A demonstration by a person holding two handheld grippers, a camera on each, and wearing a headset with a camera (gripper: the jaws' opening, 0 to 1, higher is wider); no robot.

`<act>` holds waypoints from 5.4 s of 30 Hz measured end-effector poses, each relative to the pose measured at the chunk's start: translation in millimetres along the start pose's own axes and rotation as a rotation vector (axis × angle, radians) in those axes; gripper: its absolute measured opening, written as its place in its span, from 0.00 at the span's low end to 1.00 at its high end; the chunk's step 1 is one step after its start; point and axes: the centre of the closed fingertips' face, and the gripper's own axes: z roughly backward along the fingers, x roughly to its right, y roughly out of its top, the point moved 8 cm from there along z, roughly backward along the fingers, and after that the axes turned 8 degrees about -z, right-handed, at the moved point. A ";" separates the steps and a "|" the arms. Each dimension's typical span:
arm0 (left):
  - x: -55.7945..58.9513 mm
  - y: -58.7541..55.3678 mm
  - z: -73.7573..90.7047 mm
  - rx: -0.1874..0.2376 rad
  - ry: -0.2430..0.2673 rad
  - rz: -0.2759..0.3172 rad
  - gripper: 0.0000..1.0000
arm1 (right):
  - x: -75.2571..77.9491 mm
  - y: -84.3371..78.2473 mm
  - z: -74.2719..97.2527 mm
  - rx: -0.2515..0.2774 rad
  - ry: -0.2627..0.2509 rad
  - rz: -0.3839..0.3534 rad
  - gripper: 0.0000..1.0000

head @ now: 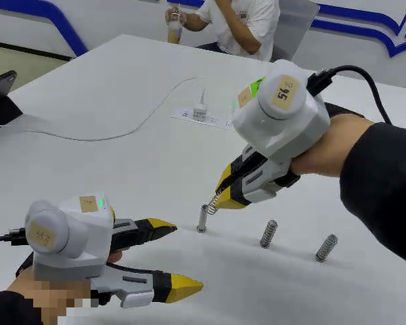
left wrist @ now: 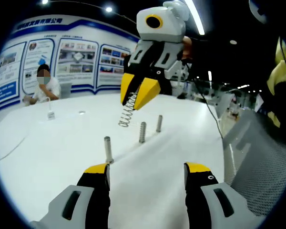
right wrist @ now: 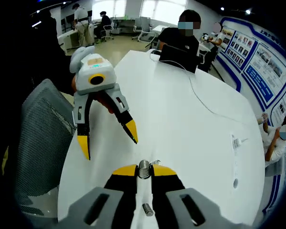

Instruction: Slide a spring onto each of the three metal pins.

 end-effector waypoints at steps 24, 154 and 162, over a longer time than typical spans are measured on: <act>-3.9 -5.4 3.5 0.005 0.011 0.018 0.67 | 25.0 1.4 -26.8 -0.086 0.007 -0.020 0.12; -13.5 8.6 -4.3 -0.041 0.010 -0.005 0.74 | 18.2 -112.1 41.7 0.163 -0.206 -0.368 0.37; -13.8 11.3 -5.3 -0.044 0.010 -0.012 0.74 | 16.2 -126.6 55.4 0.222 -0.265 -0.399 0.41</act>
